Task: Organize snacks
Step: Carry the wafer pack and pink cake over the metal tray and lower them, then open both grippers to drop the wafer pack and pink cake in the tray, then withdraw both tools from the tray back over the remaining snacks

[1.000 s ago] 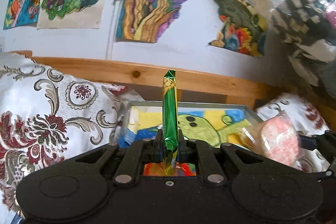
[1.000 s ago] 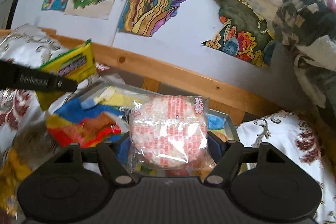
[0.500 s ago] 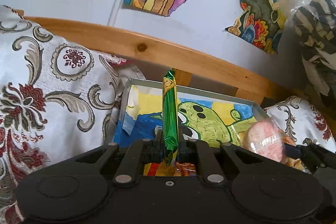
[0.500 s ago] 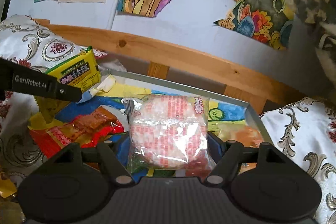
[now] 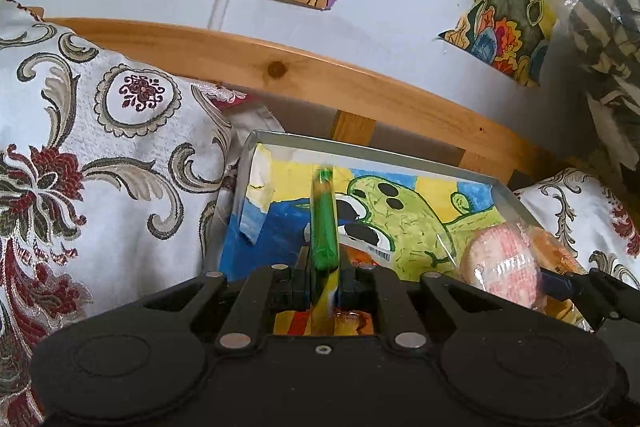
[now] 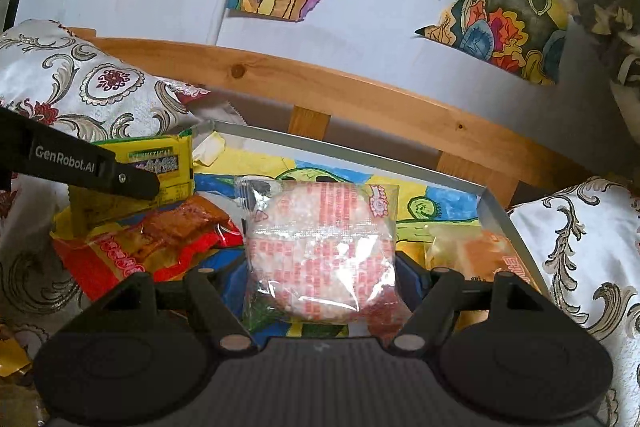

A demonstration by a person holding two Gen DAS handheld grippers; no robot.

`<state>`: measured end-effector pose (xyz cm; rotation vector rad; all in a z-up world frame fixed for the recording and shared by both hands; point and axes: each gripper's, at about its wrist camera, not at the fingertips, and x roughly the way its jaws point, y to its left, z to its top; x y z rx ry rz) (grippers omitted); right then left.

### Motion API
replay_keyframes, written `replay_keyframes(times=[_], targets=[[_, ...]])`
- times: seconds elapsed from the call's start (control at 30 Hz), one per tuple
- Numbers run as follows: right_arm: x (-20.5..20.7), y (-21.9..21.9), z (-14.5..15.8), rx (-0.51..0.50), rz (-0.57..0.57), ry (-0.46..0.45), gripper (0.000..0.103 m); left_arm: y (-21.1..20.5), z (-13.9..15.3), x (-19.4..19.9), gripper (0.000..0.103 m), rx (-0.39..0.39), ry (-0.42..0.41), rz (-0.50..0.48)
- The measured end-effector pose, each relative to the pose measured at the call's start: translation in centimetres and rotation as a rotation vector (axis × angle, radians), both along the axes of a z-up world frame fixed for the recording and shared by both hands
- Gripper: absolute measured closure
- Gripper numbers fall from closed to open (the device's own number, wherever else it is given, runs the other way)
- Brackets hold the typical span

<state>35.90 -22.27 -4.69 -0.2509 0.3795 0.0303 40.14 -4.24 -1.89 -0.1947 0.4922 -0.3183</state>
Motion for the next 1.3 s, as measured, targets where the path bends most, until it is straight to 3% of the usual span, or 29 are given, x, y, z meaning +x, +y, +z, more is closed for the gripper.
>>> replay_keyframes(times=[0.17, 0.27, 0.4, 0.53, 0.67, 0.9, 1.1, 1.3], targets=[[0.2, 0.0, -0.1, -0.001, -0.004, 0.016, 0.025, -0.1, -0.1, 0.1, 0.088, 0.014, 0.011, 0.005], [0.2, 0.0, -0.2, -0.007, -0.008, 0.019, 0.019, 0.0, -0.1, 0.1, 0.073, 0.033, 0.009, 0.034], [-0.1, 0.0, 0.1, -0.012, -0.014, 0.006, 0.011, 0.4, 0.4, -0.3, 0.039, 0.035, -0.011, 0.082], [-0.7, -0.1, 0.9, 0.002, -0.027, -0.014, 0.007, 0.9, 1.4, -1.1, 0.031, 0.031, -0.031, 0.110], [-2.0, -0.4, 2.1, 0.027, -0.044, -0.038, 0.002, 1.4, 2.7, -2.5, 0.013, 0.032, -0.060, 0.140], [-5.5, -1.0, 4.6, 0.074, -0.065, -0.085, 0.000, 2.3, 5.6, -5.9, 0.001, 0.047, -0.119, 0.190], [-9.1, -1.5, 6.6, 0.146, -0.077, -0.107, 0.000, 3.2, 7.3, -9.5, 0.001, 0.038, -0.131, 0.223], [-13.0, -1.2, 7.9, 0.159, -0.059, -0.130, 0.000, 3.9, 7.8, -14.1, 0.001, 0.095, -0.144, 0.228]])
